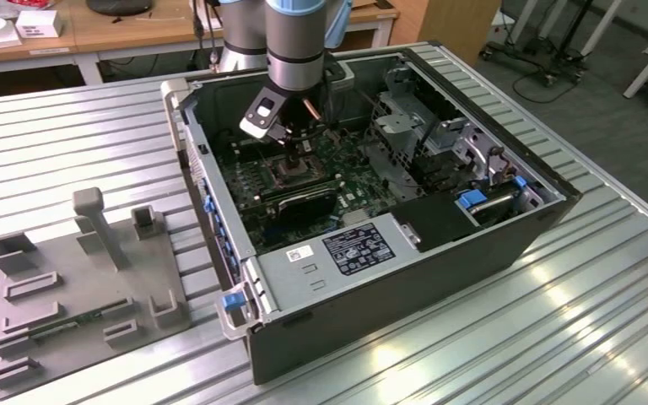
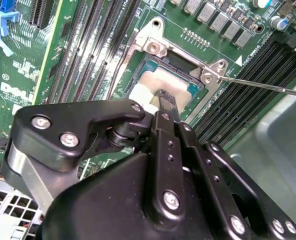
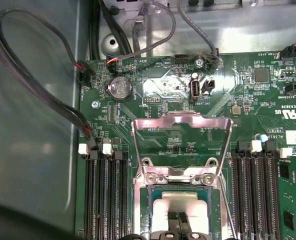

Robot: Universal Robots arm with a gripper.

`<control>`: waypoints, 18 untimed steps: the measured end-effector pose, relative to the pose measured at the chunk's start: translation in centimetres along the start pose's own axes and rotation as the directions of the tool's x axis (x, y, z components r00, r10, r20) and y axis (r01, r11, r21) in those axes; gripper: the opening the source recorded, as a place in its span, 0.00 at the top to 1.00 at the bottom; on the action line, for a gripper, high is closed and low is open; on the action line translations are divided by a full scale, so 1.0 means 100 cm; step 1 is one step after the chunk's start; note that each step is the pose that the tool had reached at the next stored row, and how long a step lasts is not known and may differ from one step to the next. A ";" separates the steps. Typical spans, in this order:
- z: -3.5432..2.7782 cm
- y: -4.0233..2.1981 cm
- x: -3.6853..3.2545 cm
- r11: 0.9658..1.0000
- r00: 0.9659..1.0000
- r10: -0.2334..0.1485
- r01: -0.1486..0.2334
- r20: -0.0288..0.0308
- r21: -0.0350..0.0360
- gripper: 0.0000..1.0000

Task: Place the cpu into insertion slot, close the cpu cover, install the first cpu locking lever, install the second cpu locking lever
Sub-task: 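Place the cpu into insertion slot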

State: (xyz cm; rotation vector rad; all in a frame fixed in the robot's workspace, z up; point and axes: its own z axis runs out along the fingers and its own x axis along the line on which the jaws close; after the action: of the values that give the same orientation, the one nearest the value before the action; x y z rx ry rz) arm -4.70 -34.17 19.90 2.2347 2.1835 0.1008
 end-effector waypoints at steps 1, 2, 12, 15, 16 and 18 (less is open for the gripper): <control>0.0002 0.0000 0.0000 1.000 1.000 0.000 0.000 0.000 0.000 0.89; 0.0004 0.0000 0.0001 1.000 1.000 0.000 0.000 0.000 0.000 0.89; -0.0020 0.0004 0.0006 1.000 1.000 0.000 0.000 -0.003 -0.002 0.89; -0.0069 0.0005 0.0005 1.000 1.000 0.000 0.000 -0.001 -0.001 0.89; -0.0086 0.0006 0.0005 1.000 1.000 0.000 0.000 -0.001 -0.001 0.89; -0.0122 0.0008 0.0006 1.000 1.000 0.000 0.000 -0.001 -0.001 0.89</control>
State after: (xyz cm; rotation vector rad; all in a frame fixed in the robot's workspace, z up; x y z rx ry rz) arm -4.68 -34.15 21.12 2.2348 2.1836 0.1028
